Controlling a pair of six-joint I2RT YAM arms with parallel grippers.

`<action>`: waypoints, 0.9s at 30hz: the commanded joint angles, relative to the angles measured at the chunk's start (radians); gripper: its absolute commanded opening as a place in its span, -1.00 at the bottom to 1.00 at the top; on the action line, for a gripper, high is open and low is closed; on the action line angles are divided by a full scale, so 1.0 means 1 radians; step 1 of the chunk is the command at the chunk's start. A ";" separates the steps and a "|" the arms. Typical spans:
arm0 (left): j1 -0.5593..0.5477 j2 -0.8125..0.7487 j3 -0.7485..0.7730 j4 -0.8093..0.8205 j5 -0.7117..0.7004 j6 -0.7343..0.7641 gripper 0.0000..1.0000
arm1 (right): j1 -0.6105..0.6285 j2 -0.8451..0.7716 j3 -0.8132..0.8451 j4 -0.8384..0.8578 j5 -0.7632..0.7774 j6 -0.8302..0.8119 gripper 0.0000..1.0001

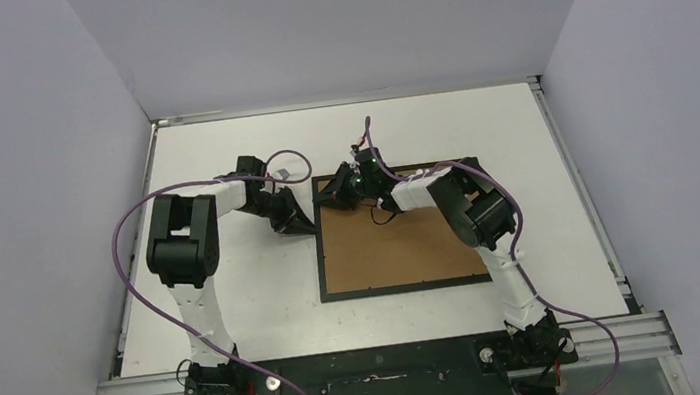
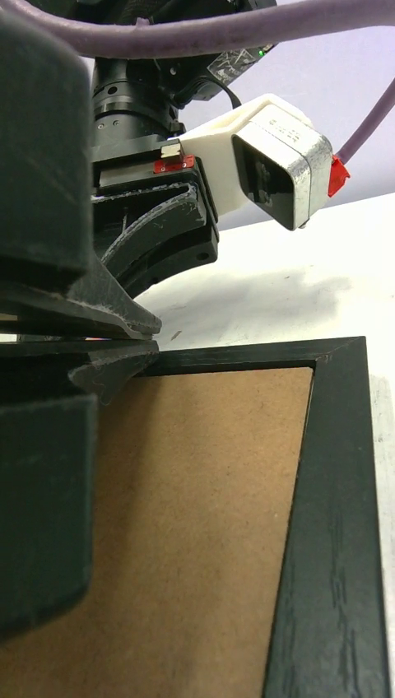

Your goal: Put the photo into the frame

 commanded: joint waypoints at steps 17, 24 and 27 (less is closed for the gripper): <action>0.011 0.070 -0.032 -0.041 -0.272 0.074 -0.95 | -0.026 -0.010 -0.038 -0.212 0.107 -0.087 -1.00; 0.011 0.071 -0.033 -0.046 -0.277 0.076 -0.95 | -0.037 -0.012 -0.062 -0.225 0.148 -0.074 -1.00; 0.011 0.069 -0.033 -0.047 -0.280 0.075 -0.95 | -0.037 -0.003 -0.060 -0.251 0.167 -0.069 -1.00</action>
